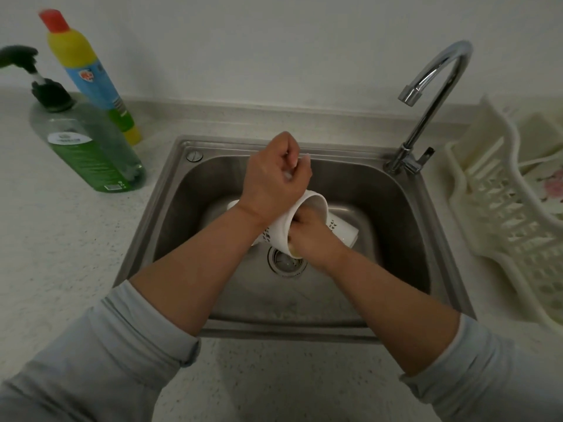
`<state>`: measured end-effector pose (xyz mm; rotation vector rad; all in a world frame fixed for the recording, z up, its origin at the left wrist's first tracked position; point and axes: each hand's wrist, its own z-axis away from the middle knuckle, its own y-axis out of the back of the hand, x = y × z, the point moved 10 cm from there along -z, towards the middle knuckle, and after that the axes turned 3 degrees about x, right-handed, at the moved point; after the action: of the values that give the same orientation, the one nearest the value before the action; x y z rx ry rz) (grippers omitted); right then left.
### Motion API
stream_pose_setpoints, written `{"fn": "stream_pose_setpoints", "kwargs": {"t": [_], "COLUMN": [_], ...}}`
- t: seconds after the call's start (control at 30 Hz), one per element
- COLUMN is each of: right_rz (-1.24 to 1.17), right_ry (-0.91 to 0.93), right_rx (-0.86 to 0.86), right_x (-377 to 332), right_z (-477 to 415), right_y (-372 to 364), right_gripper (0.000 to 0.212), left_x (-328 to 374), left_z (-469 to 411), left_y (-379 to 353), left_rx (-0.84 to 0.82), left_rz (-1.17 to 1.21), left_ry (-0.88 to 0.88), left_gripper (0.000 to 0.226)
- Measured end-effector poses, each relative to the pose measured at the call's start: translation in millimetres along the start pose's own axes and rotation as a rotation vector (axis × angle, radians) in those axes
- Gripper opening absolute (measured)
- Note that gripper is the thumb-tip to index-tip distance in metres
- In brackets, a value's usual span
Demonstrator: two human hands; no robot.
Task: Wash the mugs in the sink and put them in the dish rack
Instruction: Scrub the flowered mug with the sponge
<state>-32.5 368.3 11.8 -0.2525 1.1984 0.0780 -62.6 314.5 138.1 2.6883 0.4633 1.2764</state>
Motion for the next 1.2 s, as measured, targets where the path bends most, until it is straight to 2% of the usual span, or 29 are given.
{"fn": "stream_pose_setpoints", "kwargs": {"t": [0.07, 0.13, 0.17, 0.23, 0.27, 0.3, 0.37, 0.43, 0.5, 0.57, 0.63, 0.7, 0.77, 0.83, 0.9, 1.0, 1.03, 1.07, 1.13, 1.2], "right_rz": [0.14, 0.348, 0.527, 1.009, 1.243, 1.378, 1.392, 1.15, 0.797, 0.574, 0.464, 0.45, 0.583, 0.822, 1.109, 1.516, 1.615, 1.687, 1.757, 1.801], "right_ry": [0.043, 0.024, 0.029, 0.074, 0.1, 0.108, 0.066, 0.027, 0.0, 0.066, 0.149, 0.2, 0.26, 0.315, 0.338, 0.385, 0.451, 0.517, 0.699, 0.764], "right_rx": [-0.049, -0.24, -0.345, -0.435, -0.402, -0.34, -0.216, -0.182, -0.13, -0.051, 0.053, 0.159, 0.226, 0.295, 0.317, 0.315, 0.322, 0.315, 0.337, 0.338], "right_x": [-6.4, -8.8, -8.3, -2.7, -2.8, -4.3, -6.2, -6.7, -12.4, -24.1, -32.2, -37.9, -44.6, -54.2, -60.0, -68.7, -73.6, -76.4, -83.7, -83.3], "right_z": [9.9, 24.1, 28.8, 35.6, 34.8, 32.2, 25.5, 20.6, 17.8, 20.9, 22.2, 20.8, 18.5, 16.9, 14.1, 13.5, 16.7, 19.4, 27.1, 29.3], "right_y": [4.3, -2.1, -6.9, -5.1, -3.5, -2.5, -2.5, -7.5, -7.7, -8.9, -3.4, 9.2, 23.6, 38.5, 46.6, 48.2, 45.6, 42.3, 35.2, 32.3], "right_gripper": [0.033, 0.057, 0.062, 0.061, 0.056, 0.049, 0.031, 0.013, 0.022, 0.026, 0.02, 0.023, 0.032, 0.042, 0.05, 0.047, 0.046, 0.045, 0.045, 0.043], "left_x": [-0.9, -4.1, -7.0, -14.0, -16.9, -19.3, -20.2, -19.2, -18.4, -16.6, -15.7, -20.9, -31.8, -44.2, -52.3, -56.7, -59.2, -63.4, -69.8, -66.9], "left_z": [1.1, 1.2, 0.9, 0.0, 0.0, 0.7, 2.9, 6.4, 7.7, 5.7, 2.5, 0.9, 1.9, 6.8, 14.6, 26.7, 31.2, 37.9, 60.4, 70.6], "left_y": [1.7, 3.4, 4.5, 5.5, 4.8, 3.0, -1.1, -0.4, 5.7, 10.0, 11.4, 11.4, 6.9, -2.8, -12.8, -29.2, -33.0, -36.0, -43.9, -48.6], "left_rx": [0.0, 0.004, 0.014, 0.036, 0.045, 0.048, 0.052, 0.079, 0.126, 0.148, 0.148, 0.13, 0.049, -0.094, -0.269, -0.552, -0.621, -0.692, -0.843, -0.848], "left_rz": [0.006, -0.004, -0.02, -0.043, -0.036, -0.024, -0.003, 0.023, 0.05, 0.062, 0.059, 0.06, 0.062, 0.048, -0.116, -0.537, -0.57, -0.518, -0.224, -0.015], "left_ry": [-0.001, 0.002, 0.008, 0.042, 0.071, 0.101, 0.133, 0.136, 0.127, 0.098, 0.095, 0.138, 0.21, 0.313, 0.379, 0.267, 0.268, 0.32, 0.536, 0.617], "left_gripper": [0.029, 0.029, 0.031, 0.036, 0.037, 0.038, 0.039, 0.039, 0.038, 0.039, 0.038, 0.036, 0.034, 0.028, 0.019, 0.045, 0.05, 0.053, 0.049, 0.042]}}
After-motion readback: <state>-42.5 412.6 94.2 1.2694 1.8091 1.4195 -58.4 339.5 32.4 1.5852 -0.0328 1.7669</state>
